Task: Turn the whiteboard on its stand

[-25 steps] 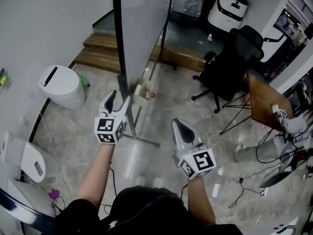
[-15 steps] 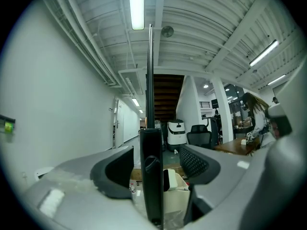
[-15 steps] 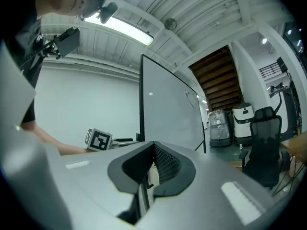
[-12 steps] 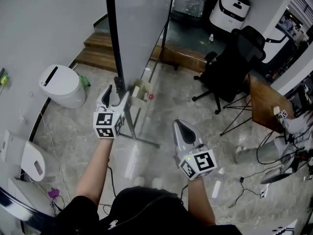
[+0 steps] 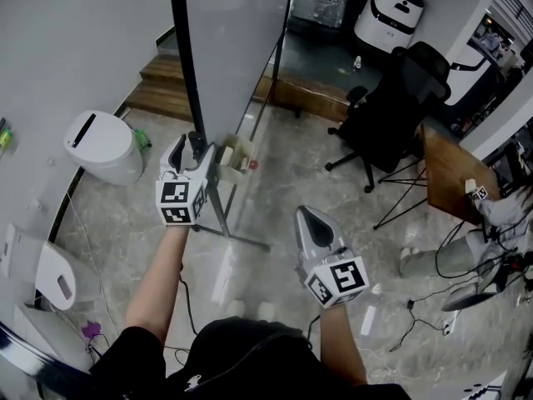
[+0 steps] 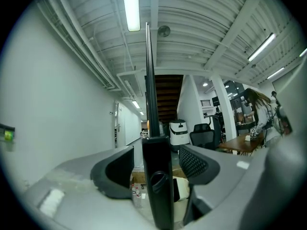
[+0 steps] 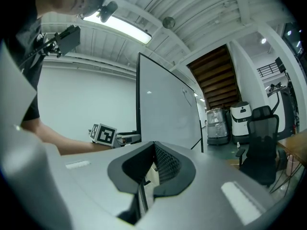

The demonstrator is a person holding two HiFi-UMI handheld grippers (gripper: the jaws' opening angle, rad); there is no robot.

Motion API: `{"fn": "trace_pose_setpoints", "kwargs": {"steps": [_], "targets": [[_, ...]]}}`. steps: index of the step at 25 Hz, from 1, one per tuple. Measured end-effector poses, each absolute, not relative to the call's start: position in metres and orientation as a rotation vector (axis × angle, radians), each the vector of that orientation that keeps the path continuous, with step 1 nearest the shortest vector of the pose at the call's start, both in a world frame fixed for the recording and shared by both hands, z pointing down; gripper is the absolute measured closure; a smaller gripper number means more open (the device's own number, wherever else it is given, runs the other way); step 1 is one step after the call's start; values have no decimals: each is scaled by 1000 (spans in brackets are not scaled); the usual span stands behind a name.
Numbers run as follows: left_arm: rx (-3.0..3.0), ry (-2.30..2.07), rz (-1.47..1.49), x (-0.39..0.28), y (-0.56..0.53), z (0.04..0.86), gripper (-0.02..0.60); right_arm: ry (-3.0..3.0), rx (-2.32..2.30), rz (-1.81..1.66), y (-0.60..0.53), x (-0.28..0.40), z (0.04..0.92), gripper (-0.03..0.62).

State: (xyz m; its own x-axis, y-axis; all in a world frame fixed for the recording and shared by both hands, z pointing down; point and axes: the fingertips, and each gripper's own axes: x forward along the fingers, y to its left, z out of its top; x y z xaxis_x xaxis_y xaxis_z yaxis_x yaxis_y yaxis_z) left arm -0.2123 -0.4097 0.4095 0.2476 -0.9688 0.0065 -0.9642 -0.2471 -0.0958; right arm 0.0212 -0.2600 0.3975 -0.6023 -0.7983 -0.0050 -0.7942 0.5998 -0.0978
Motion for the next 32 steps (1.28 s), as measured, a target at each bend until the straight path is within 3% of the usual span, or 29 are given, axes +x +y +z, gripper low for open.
{"fn": "trace_pose_setpoints", "kwargs": {"steps": [14, 26, 32], "targets": [[-2428, 1908, -121, -209, -434, 417, 295, 2761, -1437, -135, -252, 39, 403, 585], [-2422, 1950, -142, -209, -435, 423, 370, 2746, -1480, -148, -244, 52, 408, 585], [-2432, 1967, -153, -207, -433, 423, 376, 2744, -1490, -150, -241, 57, 408, 585]]}}
